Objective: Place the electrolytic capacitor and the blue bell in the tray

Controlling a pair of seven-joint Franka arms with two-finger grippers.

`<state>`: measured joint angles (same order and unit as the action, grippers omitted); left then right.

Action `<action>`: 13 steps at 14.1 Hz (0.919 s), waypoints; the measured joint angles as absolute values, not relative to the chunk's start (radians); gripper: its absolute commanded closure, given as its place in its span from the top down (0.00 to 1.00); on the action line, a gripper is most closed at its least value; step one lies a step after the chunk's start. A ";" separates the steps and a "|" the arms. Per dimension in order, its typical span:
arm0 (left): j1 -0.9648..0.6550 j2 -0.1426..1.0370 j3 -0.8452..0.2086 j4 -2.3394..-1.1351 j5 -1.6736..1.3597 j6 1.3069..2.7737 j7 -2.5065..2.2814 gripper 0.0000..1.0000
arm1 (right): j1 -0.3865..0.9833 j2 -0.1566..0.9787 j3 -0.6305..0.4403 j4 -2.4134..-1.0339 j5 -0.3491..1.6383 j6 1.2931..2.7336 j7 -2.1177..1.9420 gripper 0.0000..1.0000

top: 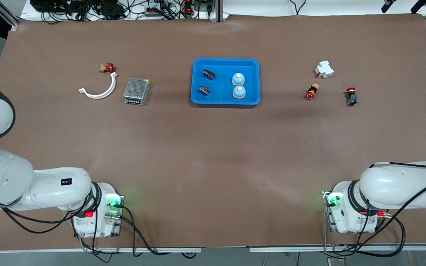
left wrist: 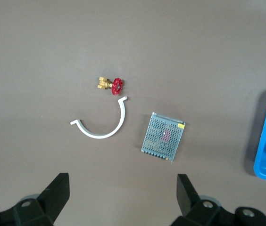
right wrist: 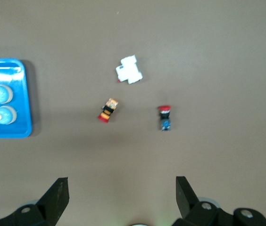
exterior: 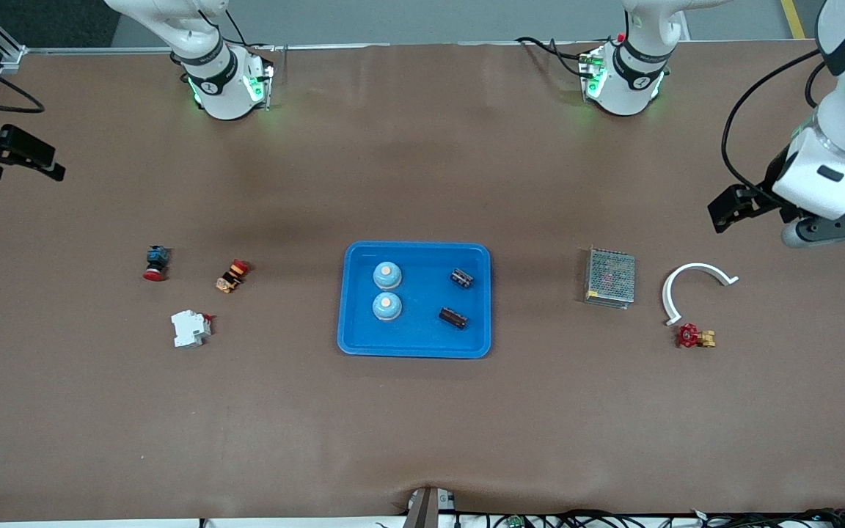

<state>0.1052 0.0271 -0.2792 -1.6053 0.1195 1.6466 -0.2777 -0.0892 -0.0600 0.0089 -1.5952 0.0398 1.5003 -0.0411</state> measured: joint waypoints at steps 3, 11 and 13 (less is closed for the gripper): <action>0.040 -0.025 -0.196 -1.649 0.086 1.646 -0.258 1.00 | -0.099 -0.055 0.009 -1.601 0.035 1.530 -0.052 1.00; 0.016 -0.055 -0.135 -1.660 0.027 1.608 -0.231 1.00 | -0.099 -0.055 0.017 -1.609 0.035 1.537 -0.052 1.00; 0.016 -0.060 -0.120 -1.660 0.012 1.600 -0.225 1.00 | -0.099 -0.055 0.018 -1.609 0.035 1.537 -0.052 1.00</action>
